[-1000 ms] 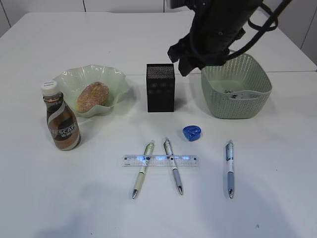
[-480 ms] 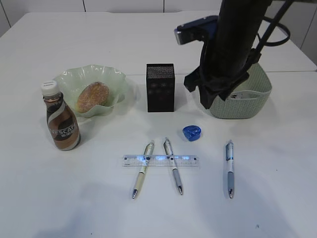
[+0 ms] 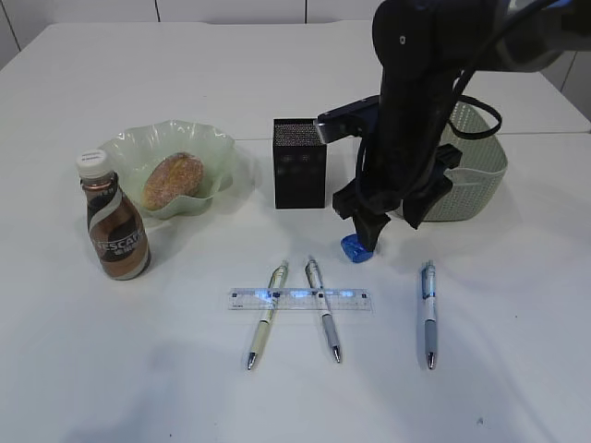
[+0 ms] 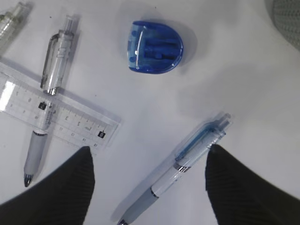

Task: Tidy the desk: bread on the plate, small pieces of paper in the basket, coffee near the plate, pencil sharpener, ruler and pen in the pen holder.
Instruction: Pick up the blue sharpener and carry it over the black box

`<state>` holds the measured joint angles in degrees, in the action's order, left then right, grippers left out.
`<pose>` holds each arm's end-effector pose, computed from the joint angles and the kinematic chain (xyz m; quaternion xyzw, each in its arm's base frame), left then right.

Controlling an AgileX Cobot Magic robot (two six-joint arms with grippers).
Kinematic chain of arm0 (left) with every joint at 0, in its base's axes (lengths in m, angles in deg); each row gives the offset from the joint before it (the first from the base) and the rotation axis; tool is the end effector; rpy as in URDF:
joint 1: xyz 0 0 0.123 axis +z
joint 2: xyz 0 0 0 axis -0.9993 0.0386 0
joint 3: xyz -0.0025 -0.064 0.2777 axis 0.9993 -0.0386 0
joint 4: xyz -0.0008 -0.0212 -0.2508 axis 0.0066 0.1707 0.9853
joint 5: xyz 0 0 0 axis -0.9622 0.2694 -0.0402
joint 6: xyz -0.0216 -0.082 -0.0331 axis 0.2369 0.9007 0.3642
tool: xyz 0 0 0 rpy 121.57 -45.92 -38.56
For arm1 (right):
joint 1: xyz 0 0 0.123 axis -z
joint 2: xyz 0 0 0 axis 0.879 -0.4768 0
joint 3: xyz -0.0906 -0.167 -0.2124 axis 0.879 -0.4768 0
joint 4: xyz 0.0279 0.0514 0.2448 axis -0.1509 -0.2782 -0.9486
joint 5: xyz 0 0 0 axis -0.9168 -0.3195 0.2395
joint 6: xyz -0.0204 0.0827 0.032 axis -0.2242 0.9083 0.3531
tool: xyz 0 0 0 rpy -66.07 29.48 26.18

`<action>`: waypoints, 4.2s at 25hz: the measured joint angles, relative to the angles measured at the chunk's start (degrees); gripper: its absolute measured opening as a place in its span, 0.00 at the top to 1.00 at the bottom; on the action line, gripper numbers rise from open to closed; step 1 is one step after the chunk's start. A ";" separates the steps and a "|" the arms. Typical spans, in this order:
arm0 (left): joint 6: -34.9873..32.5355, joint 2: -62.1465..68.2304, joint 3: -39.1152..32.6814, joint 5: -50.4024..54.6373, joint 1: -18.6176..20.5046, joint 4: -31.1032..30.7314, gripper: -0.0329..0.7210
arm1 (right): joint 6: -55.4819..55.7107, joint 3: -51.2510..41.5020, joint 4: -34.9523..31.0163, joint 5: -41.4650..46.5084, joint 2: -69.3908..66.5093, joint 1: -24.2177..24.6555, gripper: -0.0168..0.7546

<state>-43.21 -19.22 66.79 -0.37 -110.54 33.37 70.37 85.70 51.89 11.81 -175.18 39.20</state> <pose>0.1053 -0.0726 0.2431 0.1378 0.9662 -0.1835 0.1175 0.3927 0.1569 0.2037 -0.2245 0.9736 -0.0161 0.0372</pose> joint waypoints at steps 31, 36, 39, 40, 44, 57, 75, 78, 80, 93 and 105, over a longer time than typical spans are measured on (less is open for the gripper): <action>0.00 0.00 0.00 0.81 0.00 0.00 0.51 | 0.49 8.69 -0.61 -4.19 -11.72 1.17 0.22; 0.00 0.00 0.00 0.94 0.00 0.00 0.51 | 0.53 8.73 -0.83 -3.85 -11.72 2.83 0.22; 0.00 0.00 0.00 0.94 0.00 0.00 0.51 | 0.53 8.73 -0.93 -3.77 -11.72 3.29 0.22; 0.00 0.00 0.00 0.94 0.00 0.00 0.51 | 0.53 8.73 -1.24 -3.77 -11.72 3.29 0.22; 0.00 0.00 0.00 0.94 0.00 0.00 0.51 | 0.21 8.82 -3.56 -3.22 -11.72 3.29 0.22; 0.00 0.00 0.00 0.94 0.00 0.00 0.51 | -1.26 8.82 -5.38 -3.73 -11.72 2.24 0.22; 0.00 0.00 0.00 1.21 0.00 0.00 0.51 | -1.52 9.17 -5.05 -6.08 -13.75 2.21 0.22; 0.00 0.00 0.00 1.33 0.00 0.00 0.51 | -1.52 9.17 -5.00 -7.11 -13.75 2.21 0.22; 0.00 0.00 0.00 1.33 0.00 0.00 0.51 | -1.52 9.17 -5.00 -7.69 -13.75 2.21 0.22; 0.00 0.00 0.00 1.46 0.00 0.00 0.51 | -1.52 9.17 -4.78 -8.58 -15.39 2.21 0.22; 0.00 0.00 0.00 1.63 0.00 0.00 0.51 | -1.52 9.43 -4.59 -8.90 -15.52 2.21 0.33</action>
<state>-43.21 -19.22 66.79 1.27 -110.54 33.37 68.85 95.13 47.30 2.91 -190.71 41.41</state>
